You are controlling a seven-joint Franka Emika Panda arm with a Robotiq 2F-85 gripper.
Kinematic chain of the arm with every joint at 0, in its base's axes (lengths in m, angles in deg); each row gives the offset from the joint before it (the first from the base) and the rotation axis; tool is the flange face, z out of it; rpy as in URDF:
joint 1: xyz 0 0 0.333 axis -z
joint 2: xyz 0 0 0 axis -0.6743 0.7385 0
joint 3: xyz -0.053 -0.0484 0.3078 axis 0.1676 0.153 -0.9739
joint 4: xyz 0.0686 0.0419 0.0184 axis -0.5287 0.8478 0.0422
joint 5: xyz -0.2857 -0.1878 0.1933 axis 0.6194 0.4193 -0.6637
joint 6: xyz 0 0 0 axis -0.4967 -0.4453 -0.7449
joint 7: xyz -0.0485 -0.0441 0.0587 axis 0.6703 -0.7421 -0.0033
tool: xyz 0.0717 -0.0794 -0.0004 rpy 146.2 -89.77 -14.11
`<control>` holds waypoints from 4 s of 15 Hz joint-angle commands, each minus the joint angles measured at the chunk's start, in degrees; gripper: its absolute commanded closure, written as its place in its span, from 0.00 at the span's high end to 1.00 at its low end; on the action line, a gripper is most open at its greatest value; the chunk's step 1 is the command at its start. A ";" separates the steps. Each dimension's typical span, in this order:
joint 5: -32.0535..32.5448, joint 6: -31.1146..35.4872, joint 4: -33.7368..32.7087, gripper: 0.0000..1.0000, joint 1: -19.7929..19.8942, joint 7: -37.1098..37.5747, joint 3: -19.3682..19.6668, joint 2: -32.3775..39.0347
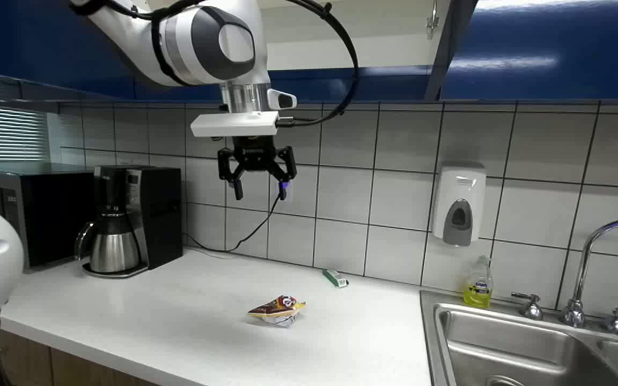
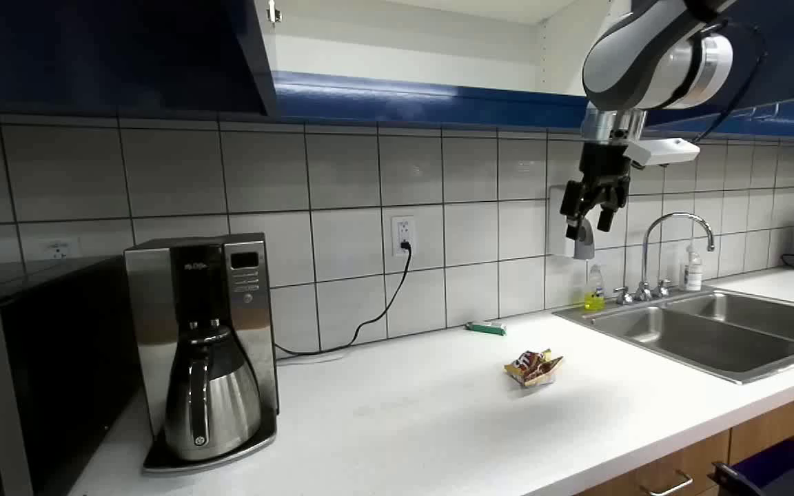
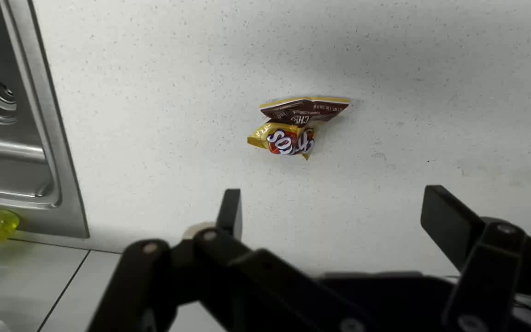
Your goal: Pick up the snack from the countertop and put it in the open upper cabinet.
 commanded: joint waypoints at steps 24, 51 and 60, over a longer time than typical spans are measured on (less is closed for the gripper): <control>-0.46 -4.49 -12.16 1.00 1.23 9.35 -2.57 29.67; -7.32 11.63 -24.50 1.00 0.32 24.49 -4.54 54.87; -7.15 11.76 -27.63 1.00 -0.30 28.01 -4.28 58.21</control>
